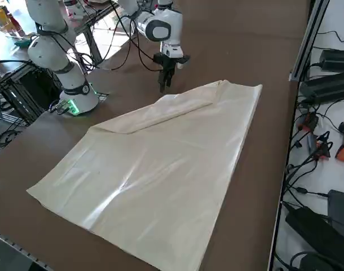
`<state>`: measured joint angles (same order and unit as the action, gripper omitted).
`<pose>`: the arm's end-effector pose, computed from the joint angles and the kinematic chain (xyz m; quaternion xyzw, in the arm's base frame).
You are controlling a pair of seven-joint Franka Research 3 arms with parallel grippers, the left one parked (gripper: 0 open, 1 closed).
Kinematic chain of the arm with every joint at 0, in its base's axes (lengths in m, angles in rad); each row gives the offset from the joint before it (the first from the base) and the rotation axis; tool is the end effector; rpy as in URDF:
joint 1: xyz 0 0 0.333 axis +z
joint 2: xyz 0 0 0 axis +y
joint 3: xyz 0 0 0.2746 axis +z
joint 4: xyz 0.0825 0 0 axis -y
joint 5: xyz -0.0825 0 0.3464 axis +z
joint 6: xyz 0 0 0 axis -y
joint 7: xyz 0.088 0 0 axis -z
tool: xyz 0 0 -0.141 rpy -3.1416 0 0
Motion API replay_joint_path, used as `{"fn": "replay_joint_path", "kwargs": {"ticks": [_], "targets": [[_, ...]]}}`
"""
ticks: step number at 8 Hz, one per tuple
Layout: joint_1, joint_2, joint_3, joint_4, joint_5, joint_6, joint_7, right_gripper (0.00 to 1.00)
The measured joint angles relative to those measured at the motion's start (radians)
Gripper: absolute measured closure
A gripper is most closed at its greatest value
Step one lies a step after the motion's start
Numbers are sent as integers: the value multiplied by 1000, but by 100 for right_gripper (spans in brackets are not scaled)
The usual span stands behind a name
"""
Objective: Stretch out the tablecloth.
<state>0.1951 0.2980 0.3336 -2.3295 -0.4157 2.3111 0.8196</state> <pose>0.3900 0.2194 0.1567 0.9867 0.0178 -0.0576 0.1511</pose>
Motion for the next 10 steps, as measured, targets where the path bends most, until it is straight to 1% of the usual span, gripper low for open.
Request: {"fn": "replay_joint_path", "kwargs": {"ticks": [2, 3, 7, 8, 10], "targets": [[-57, 39, -4, 0, -69, 45, 1, 0], [-72, 55, -4, 0, -81, 65, 1, 0], [-73, 60, -2, 1, -84, 70, 1, 1], [-73, 60, -2, 1, -84, 71, 1, 3], [-73, 60, -2, 2, -84, 71, 1, 9]]}}
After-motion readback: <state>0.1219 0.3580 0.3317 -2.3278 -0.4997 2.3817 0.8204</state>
